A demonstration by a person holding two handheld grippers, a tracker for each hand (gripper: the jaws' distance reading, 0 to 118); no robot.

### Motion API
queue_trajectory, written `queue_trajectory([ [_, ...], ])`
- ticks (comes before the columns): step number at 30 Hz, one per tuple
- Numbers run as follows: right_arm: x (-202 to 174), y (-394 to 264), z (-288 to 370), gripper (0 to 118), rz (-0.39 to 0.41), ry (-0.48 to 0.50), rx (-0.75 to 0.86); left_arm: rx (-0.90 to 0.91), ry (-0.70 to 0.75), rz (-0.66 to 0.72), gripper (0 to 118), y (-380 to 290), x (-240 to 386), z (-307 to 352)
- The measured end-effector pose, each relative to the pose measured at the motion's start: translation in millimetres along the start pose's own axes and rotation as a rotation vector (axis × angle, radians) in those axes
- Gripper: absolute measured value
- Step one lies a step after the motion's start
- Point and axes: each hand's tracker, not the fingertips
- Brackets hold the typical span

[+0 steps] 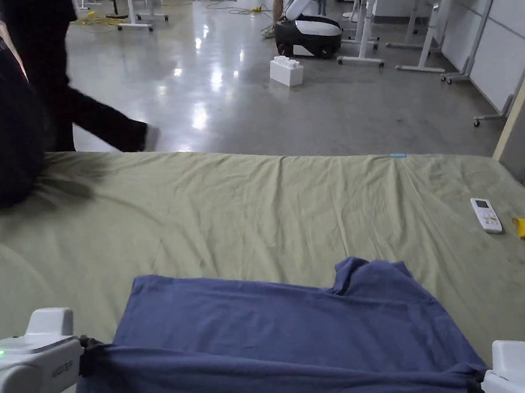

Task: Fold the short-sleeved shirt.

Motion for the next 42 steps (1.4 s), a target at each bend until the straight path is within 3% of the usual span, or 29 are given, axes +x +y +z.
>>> queue_trajectory([
  [11, -8, 13, -90, 10, 0.04, -0.009, -0.117, -0.092, 0.027, -0.084, 8, 9, 30, -57],
  [13, -7, 10, -89, 14, 0.052, -0.002, -0.098, -0.089, 0.029, -0.087, 14, 7, 35, -52],
  [14, -7, 10, -86, 19, 0.055, 0.001, -0.083, -0.088, 0.026, -0.085, 23, 6, 37, -50],
  [16, -8, 9, -68, 52, 0.039, 0.015, -0.004, -0.066, 0.002, -0.074, 58, 4, 42, -38],
  [18, -15, 14, -40, 79, 0.037, 0.031, 0.081, -0.02, -0.019, -0.082, 64, 2, 51, -27],
  [22, -34, 20, 7, 84, 0.038, 0.04, 0.319, 0.133, -0.007, -0.086, 64, -1, 69, -1],
  [28, -70, 27, 69, 86, -0.053, 0.045, 0.61, 0.408, 0.018, -0.047, 62, -7, 81, 41],
  [30, -79, 24, 85, 81, -0.061, 0.036, 0.68, 0.479, 0.07, -0.056, 53, -10, 83, 58],
  [31, -83, 23, 93, 74, -0.018, 0.025, 0.736, 0.516, 0.074, -0.063, 45, -12, 83, 67],
  [32, -86, 21, 100, 62, -0.028, 0.03, 0.748, 0.553, 0.077, -0.06, 37, -16, 86, 83],
  [34, -91, 16, 109, 18, -0.027, 0.024, 0.759, 0.571, 0.078, -0.043, 14, -20, 84, 96],
  [35, -92, 15, 113, 11, -0.033, 0.025, 0.77, 0.589, 0.072, -0.027, 11, -22, 84, 105],
  [37, -93, 11, 121, 11, -0.066, 0.036, 0.794, 0.609, 0.064, -0.027, 11, -28, 85, 121],
  [42, -99, 5, 136, 0, -0.033, 0.029, 0.823, 0.607, 0.041, -0.005, 3, -39, 81, 145],
])
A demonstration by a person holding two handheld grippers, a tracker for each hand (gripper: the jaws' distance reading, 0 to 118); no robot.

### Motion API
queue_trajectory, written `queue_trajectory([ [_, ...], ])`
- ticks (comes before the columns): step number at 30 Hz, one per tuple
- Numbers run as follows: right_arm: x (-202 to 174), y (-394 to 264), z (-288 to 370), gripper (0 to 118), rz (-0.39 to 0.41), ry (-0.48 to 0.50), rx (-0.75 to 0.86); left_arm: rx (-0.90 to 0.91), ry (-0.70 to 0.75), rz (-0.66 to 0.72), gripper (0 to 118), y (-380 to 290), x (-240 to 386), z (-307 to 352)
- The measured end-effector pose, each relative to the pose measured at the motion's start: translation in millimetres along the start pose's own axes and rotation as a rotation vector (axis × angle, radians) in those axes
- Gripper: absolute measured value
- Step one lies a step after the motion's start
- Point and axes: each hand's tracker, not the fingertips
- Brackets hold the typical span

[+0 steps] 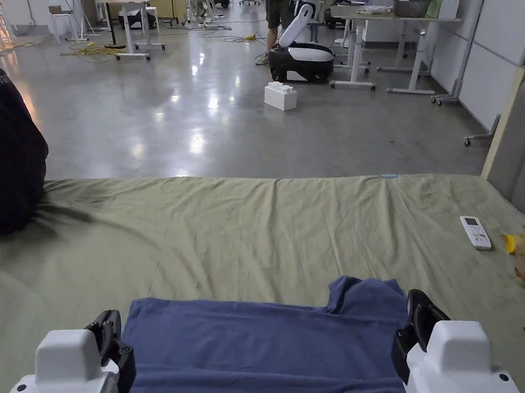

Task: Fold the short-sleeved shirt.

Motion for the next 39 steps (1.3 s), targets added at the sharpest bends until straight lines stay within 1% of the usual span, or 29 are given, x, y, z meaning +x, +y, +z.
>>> queue_trajectory([
  [1, -1, 1, 2, 0, 0.011, -0.003, 0.004, -0.007, 0.007, 0.002, 2, -1, -2, 2],
  [3, -1, 1, 3, 0, 0.008, 0.006, 0.011, -0.029, 0.022, 0.0, 2, -1, -3, 9],
  [5, 2, 1, 8, 0, 0.013, 0.005, 0.009, -0.105, -0.012, 0.025, 2, -7, -13, 7],
  [6, 2, 0, 8, 0, 0.015, 0.006, 0.008, -0.132, 0.004, 0.012, 2, -7, -16, 2],
  [8, 5, -3, 9, 0, 0.018, 0.011, -0.003, -0.217, 0.04, -0.011, 2, -20, -26, -10],
  [9, 5, -5, 9, 0, 0.023, 0.01, -0.008, -0.249, 0.049, -0.001, 2, -25, -33, -16],
  [13, 11, -15, 6, 0, 0.03, 0.014, -0.067, -0.447, 0.004, 0.062, 2, -43, -58, -53],
  [15, 14, -21, 6, 0, 0.028, 0.013, -0.086, -0.554, -0.015, 0.059, 3, -48, -63, -69],
  [16, 15, -23, 6, 0, 0.033, 0.01, -0.098, -0.592, -0.005, 0.051, 9, -53, -65, -77],
  [17, 17, -26, 5, 0, 0.032, 0.01, -0.111, -0.627, 0.006, 0.032, 22, -59, -64, -84],
  [18, 18, -29, 6, 0, 0.026, 0.007, -0.121, -0.661, 0.006, 0.02, 52, -60, -65, -91],
  [19, 19, -30, 6, 0, 0.035, 0.004, -0.121, -0.684, 0.003, 0.016, 71, -65, -64, -97],
  [20, 20, -32, 7, 0, 0.033, 0.002, -0.142, -0.726, -0.004, 0.012, 77, -70, -63, -105],
  [23, 24, -37, 8, 0, 0.04, -0.003, -0.157, -0.812, -0.019, 0.032, 77, -83, -62, -121],
  [26, 28, -42, 8, 0, 0.046, -0.013, -0.177, -0.904, 0.042, -0.01, 77, -101, -60, -135],
  [29, 32, -47, 9, 0, 0.048, -0.024, -0.199, -0.994, 0.029, -0.044, 77, -121, -53, -141],
  [30, 34, -49, 9, 0, 0.047, -0.026, -0.205, -1.021, 0.025, -0.051, 75, -118, -49, -130],
  [33, 40, -55, 9, 0, 0.044, -0.034, -0.234, -0.962, 0.037, -0.019, 70, -117, -42, -118],
  [34, 43, -58, 10, 0, 0.042, -0.038, -0.245, -0.964, 0.03, -0.013, 66, -115, -48, -120],
  [35, 46, -60, 10, 0, 0.04, -0.042, -0.254, -0.956, 0.018, -0.013, 59, -113, -46, -117],
  [37, 49, -65, 9, 0, 0.033, -0.048, -0.284, -0.942, -0.002, -0.027, 34, -109, -41, -112],
  [38, 53, -68, 9, 0, 0.031, -0.053, -0.3, -0.938, -0.025, -0.036, 19, -107, -40, -113],
  [39, 57, -71, 8, 0, 0.026, -0.055, -0.314, -0.934, -0.034, -0.044, 11, -105, -38, -111],
])
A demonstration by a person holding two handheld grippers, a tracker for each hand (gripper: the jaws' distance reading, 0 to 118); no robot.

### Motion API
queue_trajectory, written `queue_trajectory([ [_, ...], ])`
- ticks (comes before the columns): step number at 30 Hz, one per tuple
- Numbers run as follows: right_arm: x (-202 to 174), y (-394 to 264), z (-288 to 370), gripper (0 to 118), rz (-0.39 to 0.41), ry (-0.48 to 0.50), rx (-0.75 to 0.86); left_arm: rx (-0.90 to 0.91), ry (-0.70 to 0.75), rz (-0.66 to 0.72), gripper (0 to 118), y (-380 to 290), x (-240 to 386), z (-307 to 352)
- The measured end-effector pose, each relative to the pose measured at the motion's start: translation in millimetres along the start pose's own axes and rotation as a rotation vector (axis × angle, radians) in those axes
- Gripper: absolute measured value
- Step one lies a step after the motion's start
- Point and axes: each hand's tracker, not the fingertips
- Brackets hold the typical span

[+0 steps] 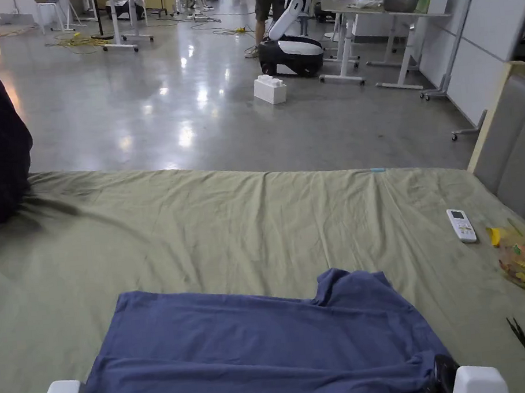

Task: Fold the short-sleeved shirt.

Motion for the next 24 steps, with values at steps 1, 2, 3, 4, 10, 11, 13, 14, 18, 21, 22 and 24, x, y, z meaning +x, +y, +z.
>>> queue_trajectory([
  [1, 4, -3, -4, 0, -0.003, -0.005, -0.031, -0.001, -0.014, -0.006, 10, -1, 2, 2],
  [2, 9, -6, -7, 1, -0.008, -0.007, -0.07, -0.005, -0.019, -0.013, 9, -2, 3, 4],
  [3, 16, -9, -13, 2, -0.007, -0.01, -0.11, -0.006, -0.02, -0.014, 8, 0, -5, -5],
  [4, 22, -12, -18, 7, -0.018, -0.011, -0.152, 0.0, -0.022, -0.014, 8, 0, -8, -4],
  [10, 66, -40, -66, 71, -0.07, -0.019, -0.461, 0.061, -0.039, 0.003, 8, -3, -25, -2],
  [11, 69, -44, -75, 75, -0.051, -0.022, -0.505, 0.069, -0.038, 0.004, 8, -4, -24, -4],
  [13, 72, -50, -88, 80, -0.04, -0.018, -0.555, 0.078, -0.043, 0.005, 8, -4, -27, -4],
  [14, 68, -44, -87, 80, -0.033, -0.019, -0.576, 0.08, -0.043, 0.007, 8, -4, -29, -5],
  [18, 63, -51, -115, 82, -0.049, 0.003, -0.633, 0.082, -0.04, 0.005, 8, -7, -26, -10],
  [21, 53, -60, -135, 85, -0.015, 0.019, -0.732, 0.077, -0.038, 0.007, 8, -11, -23, -12],
  [22, 49, -64, -140, 85, 0.004, 0.026, -0.754, 0.074, -0.038, 0.011, 8, -11, -24, -14],
  [24, 43, -73, -143, 60, 0.041, 0.05, -0.801, 0.074, -0.038, 0.023, 8, -12, -21, -9],
])
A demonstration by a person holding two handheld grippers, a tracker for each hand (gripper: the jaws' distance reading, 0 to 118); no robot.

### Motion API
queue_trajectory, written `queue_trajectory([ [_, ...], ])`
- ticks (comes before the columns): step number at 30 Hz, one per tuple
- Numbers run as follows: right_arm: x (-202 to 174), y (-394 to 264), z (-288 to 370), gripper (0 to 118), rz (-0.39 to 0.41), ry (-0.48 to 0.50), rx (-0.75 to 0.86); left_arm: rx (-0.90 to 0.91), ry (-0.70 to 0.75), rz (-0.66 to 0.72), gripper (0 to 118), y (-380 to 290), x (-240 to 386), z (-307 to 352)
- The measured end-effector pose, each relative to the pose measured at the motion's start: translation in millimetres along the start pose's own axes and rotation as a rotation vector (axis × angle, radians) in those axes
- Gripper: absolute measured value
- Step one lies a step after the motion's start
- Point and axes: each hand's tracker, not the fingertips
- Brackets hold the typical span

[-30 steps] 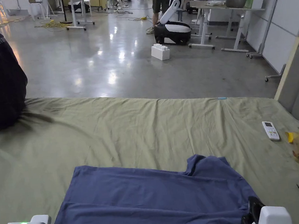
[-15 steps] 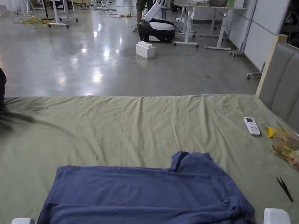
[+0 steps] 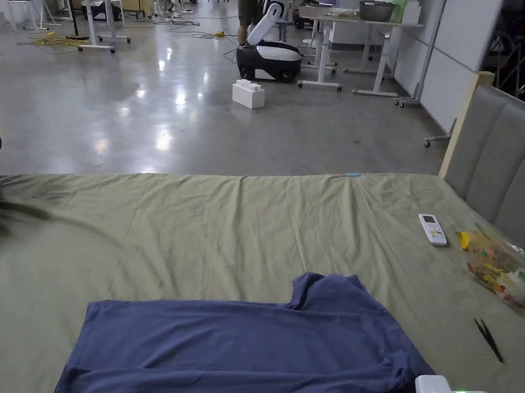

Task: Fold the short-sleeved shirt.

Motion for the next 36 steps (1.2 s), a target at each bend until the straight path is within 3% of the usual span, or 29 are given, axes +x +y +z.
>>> queue_trajectory([
  [1, -2, -4, 3, 47, -0.015, 0.072, 0.042, -0.002, 0.0, 0.004, 8, 0, 0, 0],
  [2, -7, -5, 9, 37, -0.003, 0.041, 0.057, -0.002, 0.0, 0.009, 8, 0, 0, 0],
  [3, -12, -5, 13, 15, 0.029, 0.043, 0.062, 0.001, -0.004, 0.01, 8, -1, 3, 2],
  [4, -18, -6, 14, 12, 0.054, 0.047, 0.061, 0.003, -0.004, 0.008, 8, 0, 3, 2],
  [7, -20, -8, 7, 10, 0.08, 0.01, 0.085, 0.021, -0.004, -0.009, 8, -3, 18, 24],
  [8, -15, -10, 8, 9, 0.001, 0.036, 0.091, 0.024, -0.006, -0.005, 8, -4, 23, 34],
  [9, -11, -10, 5, 9, -0.028, 0.058, 0.094, 0.033, -0.011, 0.002, 8, -5, 27, 44],
  [12, -11, -11, 18, 8, 0.017, 0.036, 0.156, 0.078, -0.031, 0.005, 8, 0, 15, 44],
  [16, -16, -6, 85, 8, -0.006, 0.045, 0.213, 0.116, -0.075, 0.016, 8, 14, -11, 45],
  [22, 3, 10, 101, 8, 0.03, 0.054, 0.242, 0.177, -0.105, 0.016, 7, 26, -26, 71],
  [28, 20, -6, 129, 8, 0.031, 0.088, 0.237, 0.209, -0.112, 0.032, 7, -1, -35, 103],
  [36, 25, -99, 109, 8, 0.025, 0.111, 0.107, 0.102, -0.108, 0.06, 7, -98, -41, 111],
])
